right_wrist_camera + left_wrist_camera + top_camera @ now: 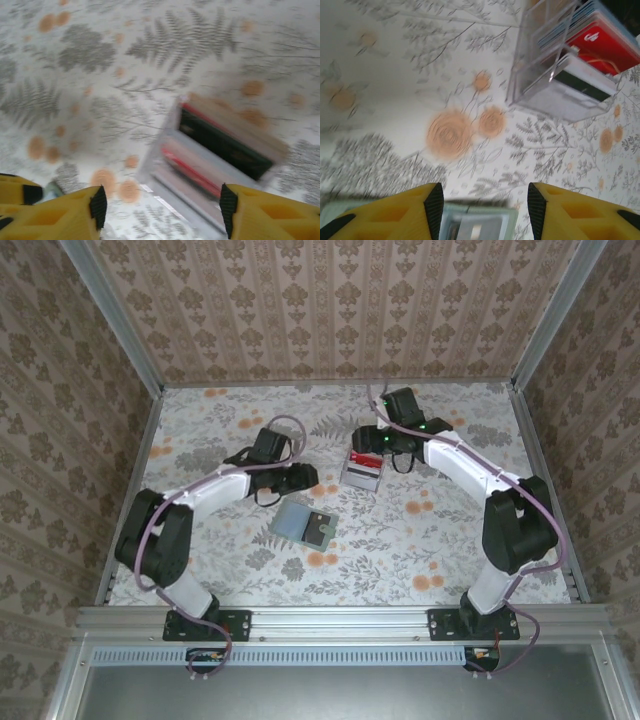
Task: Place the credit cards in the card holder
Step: Rotate the card holder at the center of the table, then pick up the credit card from the storage box.
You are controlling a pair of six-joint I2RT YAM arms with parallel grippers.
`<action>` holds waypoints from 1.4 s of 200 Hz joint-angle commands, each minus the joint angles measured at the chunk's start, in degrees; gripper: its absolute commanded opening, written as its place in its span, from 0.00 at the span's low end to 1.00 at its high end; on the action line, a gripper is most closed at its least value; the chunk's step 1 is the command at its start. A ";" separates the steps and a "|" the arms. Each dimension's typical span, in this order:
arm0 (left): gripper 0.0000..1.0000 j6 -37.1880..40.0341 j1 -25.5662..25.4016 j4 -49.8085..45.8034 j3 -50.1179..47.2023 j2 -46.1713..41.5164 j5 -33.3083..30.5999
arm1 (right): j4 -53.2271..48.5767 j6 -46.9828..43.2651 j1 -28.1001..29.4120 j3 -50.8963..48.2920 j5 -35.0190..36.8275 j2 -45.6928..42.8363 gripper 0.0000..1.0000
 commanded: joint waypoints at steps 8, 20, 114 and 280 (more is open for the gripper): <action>0.51 4.68 0.22 -0.98 9.08 7.54 3.91 | -1.86 -4.57 -2.39 -0.49 2.69 0.58 0.70; 0.50 5.17 0.24 -1.80 12.59 10.95 4.82 | -2.52 -6.57 -2.98 0.33 3.05 1.94 0.71; 0.50 4.67 -1.64 -1.90 26.11 24.88 9.57 | -5.55 -12.97 -3.46 8.89 0.97 13.02 0.73; 0.50 4.18 -2.22 -1.05 27.06 30.54 9.59 | -5.96 -11.38 -4.62 11.92 6.94 17.16 0.63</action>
